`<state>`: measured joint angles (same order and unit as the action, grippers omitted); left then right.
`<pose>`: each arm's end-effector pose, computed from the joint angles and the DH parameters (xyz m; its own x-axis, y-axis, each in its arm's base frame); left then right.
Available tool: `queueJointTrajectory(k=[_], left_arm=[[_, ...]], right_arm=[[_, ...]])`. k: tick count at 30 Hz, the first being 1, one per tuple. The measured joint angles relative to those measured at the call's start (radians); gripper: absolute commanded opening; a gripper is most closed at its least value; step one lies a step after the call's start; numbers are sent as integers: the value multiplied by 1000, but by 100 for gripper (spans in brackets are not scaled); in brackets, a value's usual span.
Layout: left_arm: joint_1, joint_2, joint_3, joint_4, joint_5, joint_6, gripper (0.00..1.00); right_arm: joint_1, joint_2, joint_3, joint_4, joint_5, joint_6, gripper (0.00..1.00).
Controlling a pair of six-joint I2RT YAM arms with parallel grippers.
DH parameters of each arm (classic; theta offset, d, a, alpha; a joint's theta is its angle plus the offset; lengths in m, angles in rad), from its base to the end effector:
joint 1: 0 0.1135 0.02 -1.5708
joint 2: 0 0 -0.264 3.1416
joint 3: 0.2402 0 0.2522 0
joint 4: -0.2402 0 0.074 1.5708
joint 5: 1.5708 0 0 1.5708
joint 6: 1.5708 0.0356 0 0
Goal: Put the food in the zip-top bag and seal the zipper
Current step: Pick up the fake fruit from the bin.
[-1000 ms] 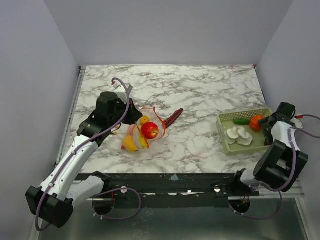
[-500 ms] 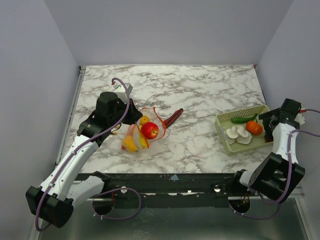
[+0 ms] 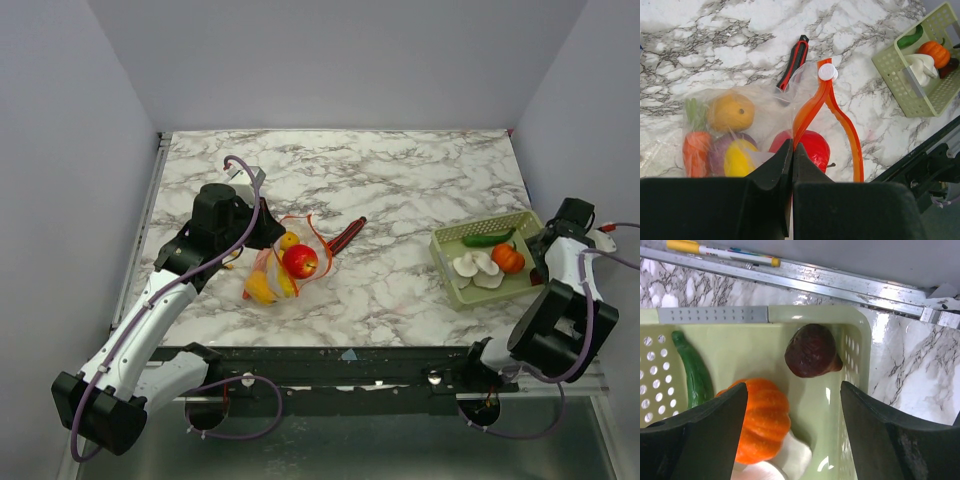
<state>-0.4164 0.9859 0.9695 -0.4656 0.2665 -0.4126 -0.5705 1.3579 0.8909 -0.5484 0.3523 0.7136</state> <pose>0.1939 -0.0960 0.3394 -0.6304 -0.1442 -0.7628 0.3830 0.7969 -0.4671 0.2177 -0.1543 0.2236 -0.1086 0.7997 -0.5905 0.9671 0.2225 0.1235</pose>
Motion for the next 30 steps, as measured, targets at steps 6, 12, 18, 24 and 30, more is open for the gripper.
queueJointTrajectory(k=[6,12,18,24,30], left_arm=[[0,3,0,0,0,0,0],[0,6,0,0,0,0,0],[0,6,0,0,1,0,0],[0,10,0,0,5,0,0],[0,13,0,0,8,0,0]], right_arm=[[0,82,0,42,21,-5,84],[0,135,0,53,28,-8,83],[0,136,-16,66,27,-13,76],[0,136,-26,80,29,-18,69],[0,136,-26,84,48,-27,57]])
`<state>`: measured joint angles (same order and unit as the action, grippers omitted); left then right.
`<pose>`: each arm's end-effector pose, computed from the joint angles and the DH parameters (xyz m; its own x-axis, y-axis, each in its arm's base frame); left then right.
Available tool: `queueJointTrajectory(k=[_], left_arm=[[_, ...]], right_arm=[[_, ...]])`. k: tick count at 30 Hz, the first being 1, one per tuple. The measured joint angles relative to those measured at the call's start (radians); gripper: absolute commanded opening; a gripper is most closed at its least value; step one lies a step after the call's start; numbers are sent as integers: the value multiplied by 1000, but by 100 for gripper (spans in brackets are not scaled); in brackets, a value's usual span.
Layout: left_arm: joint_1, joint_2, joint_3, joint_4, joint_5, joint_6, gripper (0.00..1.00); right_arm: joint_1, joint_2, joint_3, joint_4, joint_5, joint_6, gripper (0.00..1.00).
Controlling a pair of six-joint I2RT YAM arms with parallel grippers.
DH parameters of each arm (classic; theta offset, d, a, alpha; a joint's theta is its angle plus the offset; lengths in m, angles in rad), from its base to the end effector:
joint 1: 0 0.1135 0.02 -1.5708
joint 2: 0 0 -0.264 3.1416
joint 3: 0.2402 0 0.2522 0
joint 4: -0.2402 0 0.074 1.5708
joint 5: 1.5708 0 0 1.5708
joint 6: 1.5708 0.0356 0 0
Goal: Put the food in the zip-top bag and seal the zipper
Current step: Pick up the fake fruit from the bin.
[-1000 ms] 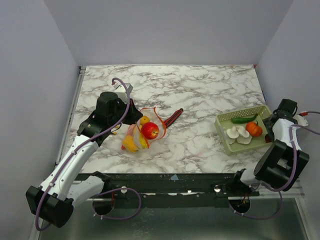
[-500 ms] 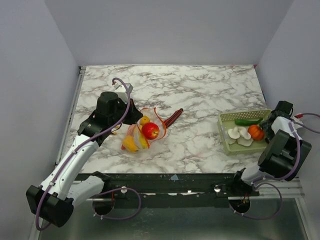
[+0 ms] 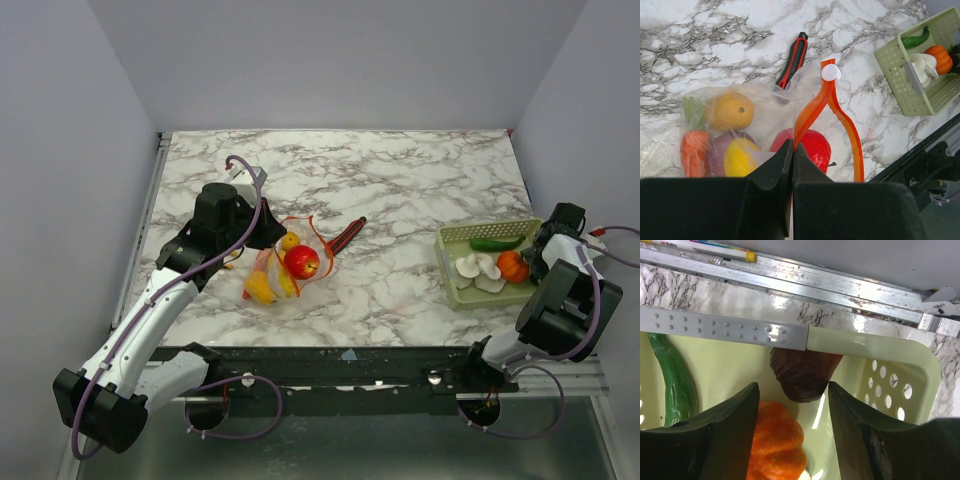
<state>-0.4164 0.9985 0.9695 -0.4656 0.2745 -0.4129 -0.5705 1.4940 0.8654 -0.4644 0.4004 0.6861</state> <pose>0.1963 -0.0974 0.3369 -0.6414 -0.1386 -0.7546 0.3823 0.7950 -0.4710 0.2301 -0.1641 0.1864 -0.1676 0.8008 -0.5751 0.9750 0.2210 0.0235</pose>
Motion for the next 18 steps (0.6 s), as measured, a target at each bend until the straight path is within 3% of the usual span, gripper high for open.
queueJointTrajectory(k=[9,16,18], left_arm=[[0,0,0,0,6,0,0],[0,0,0,0,7,0,0],[0,0,0,0,7,0,0]], right_arm=[[0,-51,-29,27,-13,-37,30],[5,-116,-44,42,-50,-69,0],[10,-134,-44,42,-52,-77,0]])
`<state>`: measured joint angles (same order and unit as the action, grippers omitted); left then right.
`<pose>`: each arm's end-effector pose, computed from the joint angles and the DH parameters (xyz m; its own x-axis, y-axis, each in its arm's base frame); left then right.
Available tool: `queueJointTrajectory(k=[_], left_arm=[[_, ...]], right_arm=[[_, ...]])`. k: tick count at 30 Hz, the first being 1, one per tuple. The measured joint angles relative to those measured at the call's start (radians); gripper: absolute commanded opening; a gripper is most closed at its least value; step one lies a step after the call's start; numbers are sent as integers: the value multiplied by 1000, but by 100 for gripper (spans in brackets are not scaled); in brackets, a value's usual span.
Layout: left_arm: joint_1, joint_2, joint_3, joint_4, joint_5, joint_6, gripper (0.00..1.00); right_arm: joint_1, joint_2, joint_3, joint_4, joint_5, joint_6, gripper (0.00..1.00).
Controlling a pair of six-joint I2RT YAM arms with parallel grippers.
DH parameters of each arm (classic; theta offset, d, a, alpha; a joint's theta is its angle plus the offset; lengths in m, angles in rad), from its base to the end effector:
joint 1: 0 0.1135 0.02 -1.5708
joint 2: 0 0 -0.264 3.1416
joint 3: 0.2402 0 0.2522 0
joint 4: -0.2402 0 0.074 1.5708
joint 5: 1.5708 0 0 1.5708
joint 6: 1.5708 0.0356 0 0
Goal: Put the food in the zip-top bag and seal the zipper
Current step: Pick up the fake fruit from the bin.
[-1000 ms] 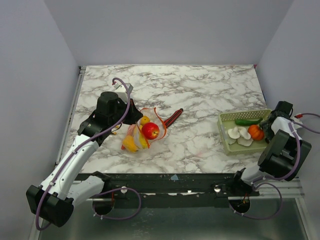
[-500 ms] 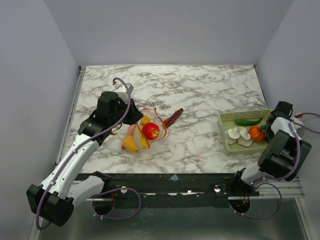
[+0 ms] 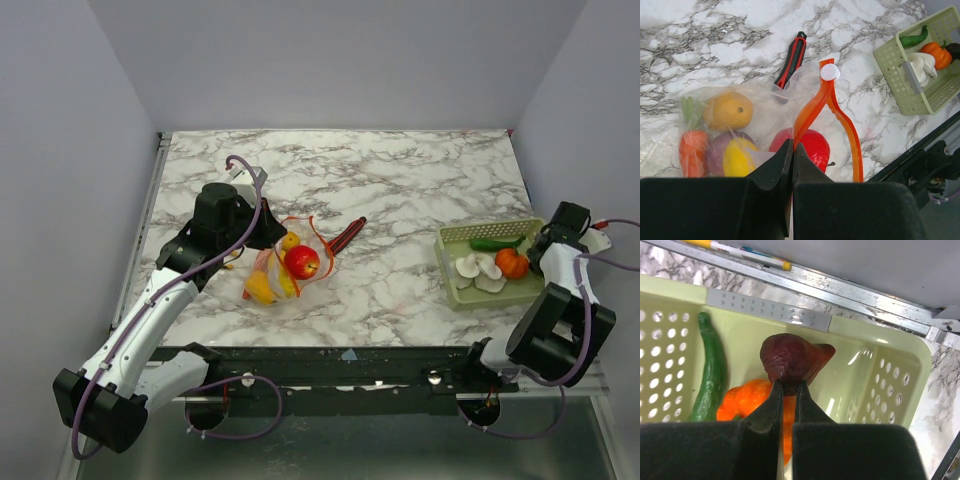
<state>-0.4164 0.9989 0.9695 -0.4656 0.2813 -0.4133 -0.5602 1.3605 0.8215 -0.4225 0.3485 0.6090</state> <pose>0.1962 -0.0976 0.3369 -0.6437 -0.1372 -0.7529 0.3860 0.7913 -0.4742 0.2201 -0.1524 0.2093 -0.1894 0.7535 -0.6296 0.9428 0.3186 0.0977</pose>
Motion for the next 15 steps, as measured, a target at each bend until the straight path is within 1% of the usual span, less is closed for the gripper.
queueJointTrajectory(k=[5,11,15], left_arm=[[0,4,0,0,0,0,0],[0,25,0,0,4,-3,0],[0,26,0,0,3,-2,0]], right_arm=[[42,-63,3,-6,-3,-5,0],[176,-169,28,-49,-6,-7,0],[246,-218,103,-99,-34,-18,0]])
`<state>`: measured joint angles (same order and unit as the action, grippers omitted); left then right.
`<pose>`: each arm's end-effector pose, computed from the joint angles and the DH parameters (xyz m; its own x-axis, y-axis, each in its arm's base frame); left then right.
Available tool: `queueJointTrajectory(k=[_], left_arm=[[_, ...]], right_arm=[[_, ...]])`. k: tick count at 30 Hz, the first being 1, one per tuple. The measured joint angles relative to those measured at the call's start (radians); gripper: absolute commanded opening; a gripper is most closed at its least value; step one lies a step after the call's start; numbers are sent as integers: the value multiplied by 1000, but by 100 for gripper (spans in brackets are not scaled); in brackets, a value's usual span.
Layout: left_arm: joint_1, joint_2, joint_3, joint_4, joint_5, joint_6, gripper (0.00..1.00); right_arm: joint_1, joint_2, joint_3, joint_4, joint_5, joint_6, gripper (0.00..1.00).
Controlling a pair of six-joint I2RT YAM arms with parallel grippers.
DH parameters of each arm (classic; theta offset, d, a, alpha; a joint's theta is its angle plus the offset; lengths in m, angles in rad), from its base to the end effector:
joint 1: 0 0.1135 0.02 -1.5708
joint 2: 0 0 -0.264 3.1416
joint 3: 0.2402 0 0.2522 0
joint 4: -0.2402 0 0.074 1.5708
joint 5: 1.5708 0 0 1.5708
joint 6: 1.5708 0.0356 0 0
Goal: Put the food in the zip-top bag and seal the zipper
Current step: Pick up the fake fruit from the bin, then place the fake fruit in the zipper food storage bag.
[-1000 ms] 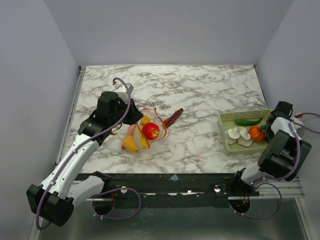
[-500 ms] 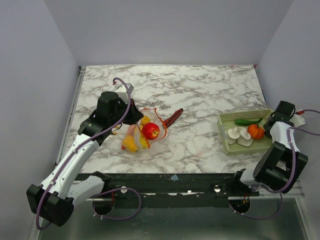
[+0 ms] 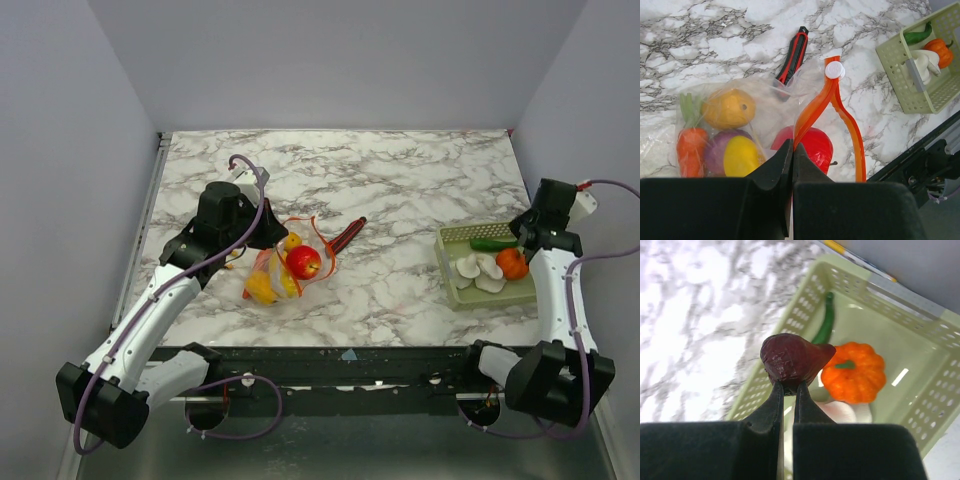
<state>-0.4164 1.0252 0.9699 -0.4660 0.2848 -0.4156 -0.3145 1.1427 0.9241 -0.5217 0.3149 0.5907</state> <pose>0.2015 -0.1000 0.3317 -0.6634 -0.1303 -0.7369 0.3751 0.7942 -0.4781 0.2269 -0.0854 0.2864 -0.2478 0.6375 -0.7295 0.7821 0.5760 0.2377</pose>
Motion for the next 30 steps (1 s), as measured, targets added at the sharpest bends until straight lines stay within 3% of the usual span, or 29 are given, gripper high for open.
queueJointTrajectory(k=[5,9,17,23,26,30], left_arm=[[0,0,0,0,0,0,0],[0,0,0,0,0,0,0],[0,-3,0,0,-2,4,0],[0,-27,0,0,-14,12,0],[0,-39,0,0,-26,19,0],[0,-58,0,0,-40,26,0]], right_arm=[[83,-95,57,-21,-110,-28,0],[245,-132,106,-29,-232,-31,0],[803,-119,117,4,-317,84,0],[1183,17,169,105,-307,162,0],[1279,87,193,155,-302,184,0],[1315,141,199,212,-300,203,0]])
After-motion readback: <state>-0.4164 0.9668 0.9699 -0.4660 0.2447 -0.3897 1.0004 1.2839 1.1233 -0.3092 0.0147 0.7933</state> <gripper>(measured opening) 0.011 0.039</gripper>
